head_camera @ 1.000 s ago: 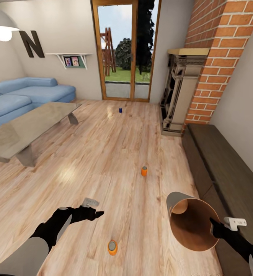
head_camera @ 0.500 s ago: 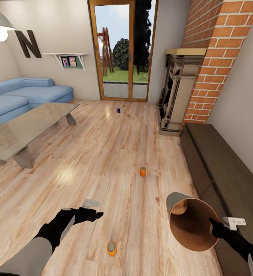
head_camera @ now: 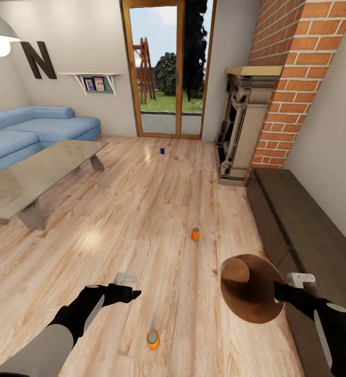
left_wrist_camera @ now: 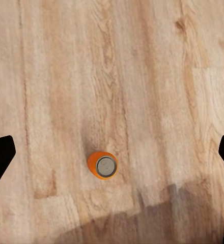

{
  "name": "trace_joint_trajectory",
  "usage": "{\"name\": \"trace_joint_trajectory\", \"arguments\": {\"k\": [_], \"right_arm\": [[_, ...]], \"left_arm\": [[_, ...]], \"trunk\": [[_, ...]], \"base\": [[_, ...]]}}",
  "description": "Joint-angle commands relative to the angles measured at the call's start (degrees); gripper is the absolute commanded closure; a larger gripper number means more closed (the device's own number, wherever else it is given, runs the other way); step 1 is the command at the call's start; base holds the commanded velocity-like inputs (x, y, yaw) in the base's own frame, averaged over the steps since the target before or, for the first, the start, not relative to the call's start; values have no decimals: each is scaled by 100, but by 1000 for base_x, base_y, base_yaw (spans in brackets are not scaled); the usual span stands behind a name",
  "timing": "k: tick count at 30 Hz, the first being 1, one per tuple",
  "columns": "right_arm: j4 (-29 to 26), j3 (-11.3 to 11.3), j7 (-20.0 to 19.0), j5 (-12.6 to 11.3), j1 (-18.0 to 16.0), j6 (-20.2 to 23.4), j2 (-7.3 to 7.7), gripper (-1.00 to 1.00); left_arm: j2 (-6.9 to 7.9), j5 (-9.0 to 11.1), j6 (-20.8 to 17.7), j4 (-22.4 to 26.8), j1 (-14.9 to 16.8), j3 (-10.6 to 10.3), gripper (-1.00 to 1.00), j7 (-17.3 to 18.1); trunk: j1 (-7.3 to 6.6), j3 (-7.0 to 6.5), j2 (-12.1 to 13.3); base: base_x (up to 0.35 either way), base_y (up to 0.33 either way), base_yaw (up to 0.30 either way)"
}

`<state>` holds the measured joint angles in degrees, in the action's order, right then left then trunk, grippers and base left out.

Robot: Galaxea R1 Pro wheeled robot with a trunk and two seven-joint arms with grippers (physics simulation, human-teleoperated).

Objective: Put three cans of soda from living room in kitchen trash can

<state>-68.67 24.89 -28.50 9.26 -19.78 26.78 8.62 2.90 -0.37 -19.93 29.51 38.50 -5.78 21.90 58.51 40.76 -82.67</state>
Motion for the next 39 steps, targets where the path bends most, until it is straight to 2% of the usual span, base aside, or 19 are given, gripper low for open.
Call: {"name": "trace_joint_trajectory", "arguments": {"k": [1, 6, 7, 10, 15, 17, 26, 39], "right_arm": [[-77, -16, -31, -77, -43, 109, 2, 100], [-245, -221, 26, -85, -232, 390, -6, 100], [-216, -361, 57, -88, -260, 419, -13, 100], [-196, -558, 82, -90, -277, 423, -30, 100], [-191, -808, 95, -96, -286, 409, -59, 100], [-197, -868, 93, -120, -288, 398, -62, 100], [-206, -900, 91, -138, -289, 392, -128, 100], [-226, -887, 82, -144, -281, 389, -136, 100]], "left_arm": [[0, 0, -5, -1, -1, 2, -100, 0], [-4, -5, -7, -6, -1, 6, -100, -8], [-3, -6, 7, -9, -1, 3, -100, -25], [-1, -2, 59, -11, -11, -5, -100, -122], [0, -8, 512, -128, -39, -9, -100, -217], [0, -1, 727, -404, -43, -10, -100, -244], [-1, 8, 866, -635, -53, -11, -100, -256], [-29, -2, 1105, -747, -54, -11, -100, -254]], "trunk": [[0, 0, 0], [0, 0, 0], [0, 0, 0], [0, 0, 0], [0, 0, 0], [0, 0, 0], [0, 0, 0], [0, 0, 0]], "base": [[0, 0, 0], [0, 0, 0], [0, 0, 0], [0, 0, 0], [0, 0, 0], [0, 0, 0], [0, 0, 0], [0, 0, 0]]}}
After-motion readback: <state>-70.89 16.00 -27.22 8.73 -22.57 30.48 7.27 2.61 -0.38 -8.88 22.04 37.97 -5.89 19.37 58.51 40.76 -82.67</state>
